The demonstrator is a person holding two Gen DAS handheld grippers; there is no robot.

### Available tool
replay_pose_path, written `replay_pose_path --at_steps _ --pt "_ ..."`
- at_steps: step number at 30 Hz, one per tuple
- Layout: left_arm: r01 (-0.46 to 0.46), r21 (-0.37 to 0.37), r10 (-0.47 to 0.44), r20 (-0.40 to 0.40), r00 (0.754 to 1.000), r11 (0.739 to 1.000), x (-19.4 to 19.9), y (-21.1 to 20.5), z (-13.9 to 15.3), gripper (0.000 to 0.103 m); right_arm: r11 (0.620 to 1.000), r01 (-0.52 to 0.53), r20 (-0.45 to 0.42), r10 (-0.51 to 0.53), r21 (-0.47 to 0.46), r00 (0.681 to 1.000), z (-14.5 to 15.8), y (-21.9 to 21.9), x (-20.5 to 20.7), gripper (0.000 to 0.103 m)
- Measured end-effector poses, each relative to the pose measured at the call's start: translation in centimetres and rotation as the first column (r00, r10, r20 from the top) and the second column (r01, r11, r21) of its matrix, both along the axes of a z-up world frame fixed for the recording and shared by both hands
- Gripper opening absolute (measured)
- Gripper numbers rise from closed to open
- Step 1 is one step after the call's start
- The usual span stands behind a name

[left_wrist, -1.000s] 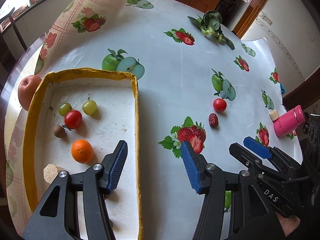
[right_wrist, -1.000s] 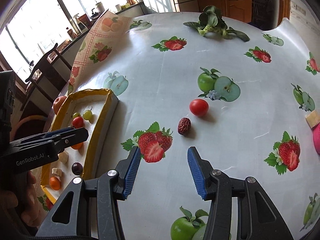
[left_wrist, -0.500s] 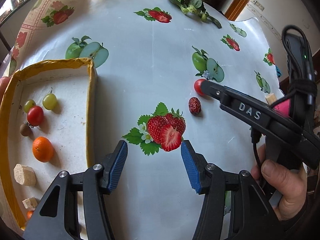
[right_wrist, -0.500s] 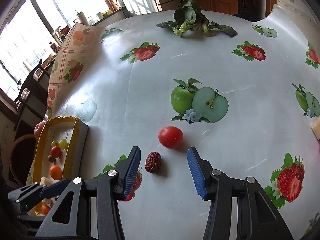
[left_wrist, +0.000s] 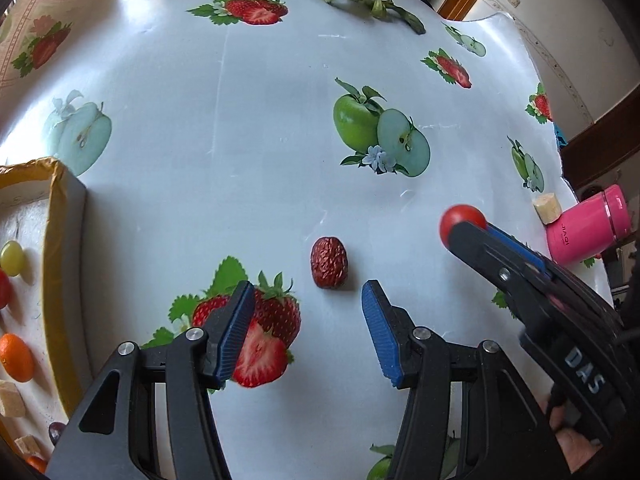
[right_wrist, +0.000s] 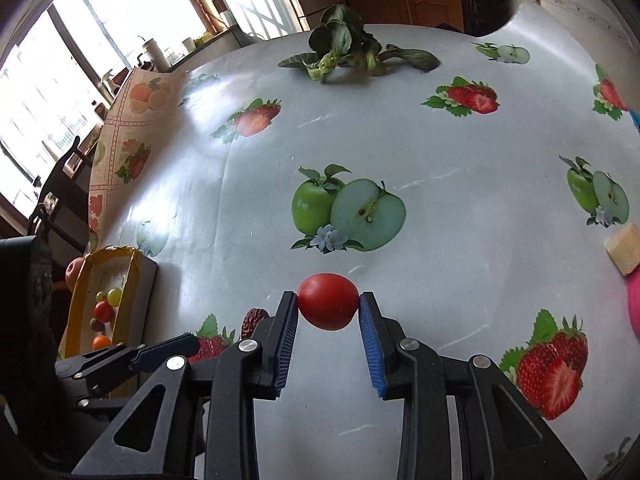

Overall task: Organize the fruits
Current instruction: 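Grasp the dried red jujube with the left gripper while the right gripper grasps the red tomato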

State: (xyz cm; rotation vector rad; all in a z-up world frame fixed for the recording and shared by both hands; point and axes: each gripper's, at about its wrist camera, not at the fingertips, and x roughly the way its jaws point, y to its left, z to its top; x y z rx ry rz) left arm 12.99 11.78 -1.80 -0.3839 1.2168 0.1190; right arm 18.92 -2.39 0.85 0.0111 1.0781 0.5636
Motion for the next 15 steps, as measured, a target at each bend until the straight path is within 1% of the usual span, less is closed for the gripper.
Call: replay_pose_path --at_steps 1,3,4,5,6,7,9,11,15 --pt "0.004 0.006 -0.004 -0.007 1.0 1.0 0.4 -0.3 -0.3 0.054 1.0 0.013 -0.005 -0.013 0.009 1.0 0.2 -0.8 -0.2 0.032" --pt "0.013 0.055 -0.014 0.006 1.0 0.998 1.1 -1.0 -0.2 0.054 0.999 0.034 -0.015 -0.034 0.019 0.999 0.5 -2.0 -0.7 0.032" --pt "0.017 0.071 -0.018 0.009 1.0 0.997 1.3 -1.3 -0.2 0.052 0.999 0.041 -0.019 -0.041 0.022 0.999 0.5 -2.5 -0.9 0.032" --pt "0.021 0.083 -0.023 0.016 1.0 0.996 1.5 -1.5 -0.2 0.043 0.999 0.046 -0.022 -0.046 0.025 0.999 0.7 -3.0 -1.1 0.032" --pt "0.029 0.091 -0.031 0.017 0.999 0.995 1.6 -1.7 -0.2 0.024 0.998 0.049 -0.023 -0.048 0.028 0.999 0.8 -3.3 -1.4 0.032" --pt "0.037 0.086 -0.038 0.012 0.999 0.996 1.6 -1.8 -0.2 0.017 0.998 0.051 -0.023 -0.05 0.031 0.998 0.9 -3.6 -1.7 0.032" --pt "0.042 0.063 -0.043 0.01 0.999 0.997 1.3 -1.8 -0.3 0.018 0.998 0.051 -0.024 -0.05 0.038 0.998 1.2 -3.9 -2.2 0.032" --pt "0.047 0.074 -0.048 0.001 0.999 0.996 0.5 -1.9 -0.3 0.018 0.998 0.049 -0.023 -0.048 0.044 0.999 1.5 -4.1 -2.8 0.032" --pt "0.037 0.071 -0.036 -0.014 0.999 0.997 -1.8 -1.5 -0.1 0.018 0.998 0.027 -0.023 -0.026 0.05 0.999 2.0 -3.8 -4.1 0.032"
